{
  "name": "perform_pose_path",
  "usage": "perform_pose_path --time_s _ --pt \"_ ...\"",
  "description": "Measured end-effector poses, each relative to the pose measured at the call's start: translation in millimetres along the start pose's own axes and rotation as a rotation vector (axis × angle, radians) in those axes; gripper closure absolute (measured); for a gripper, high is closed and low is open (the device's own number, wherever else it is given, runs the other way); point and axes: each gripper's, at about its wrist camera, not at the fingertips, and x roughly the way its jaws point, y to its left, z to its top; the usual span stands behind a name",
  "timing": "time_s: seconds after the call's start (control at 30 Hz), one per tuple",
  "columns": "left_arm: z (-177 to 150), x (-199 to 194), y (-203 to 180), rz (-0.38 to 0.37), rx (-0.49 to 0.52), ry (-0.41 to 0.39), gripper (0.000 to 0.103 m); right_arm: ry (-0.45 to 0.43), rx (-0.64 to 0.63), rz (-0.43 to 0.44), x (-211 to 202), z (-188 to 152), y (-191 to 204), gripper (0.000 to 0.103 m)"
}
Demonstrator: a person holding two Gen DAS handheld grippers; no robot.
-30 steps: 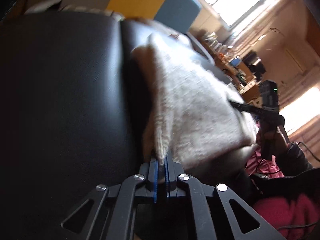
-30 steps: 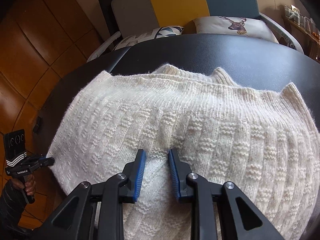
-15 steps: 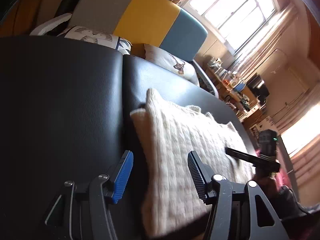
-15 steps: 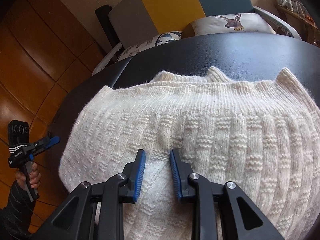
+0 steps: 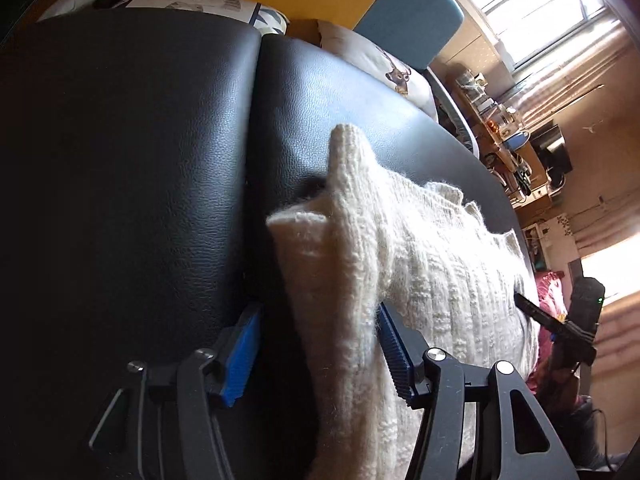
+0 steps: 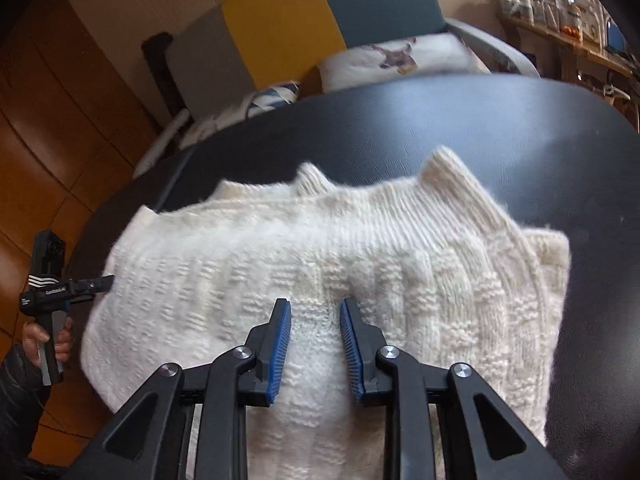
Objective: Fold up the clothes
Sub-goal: 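Grasp the sweater edge with the left gripper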
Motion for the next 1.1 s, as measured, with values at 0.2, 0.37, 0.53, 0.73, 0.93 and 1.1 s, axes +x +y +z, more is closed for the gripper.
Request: perform_pose_path --time_s 0.2,0.37,0.53,0.73,0.93,1.1 --pt "-5 -3 -13 0.045 0.03 -0.047 0.038 -0.027 0.003 0.051 1 -6 -8 0.077" --pt "-10 -8 -34 0.121 0.201 -0.111 0.038 -0.042 -0.004 0.064 1 -8 -9 0.077" --pt "-4 -28 -38 0.246 0.202 -0.213 0.039 -0.032 -0.018 0.053 2 -6 -7 0.077" --pt "6 -42 -100 0.101 0.452 -0.249 0.037 -0.01 -0.024 0.02 -2 3 3 0.077" --pt "42 37 -142 0.102 0.625 -0.023 0.037 0.071 -0.238 0.098 2 49 50 0.074" --pt "55 76 -143 0.079 0.607 0.104 0.049 0.206 -0.315 0.063 49 75 57 0.074"
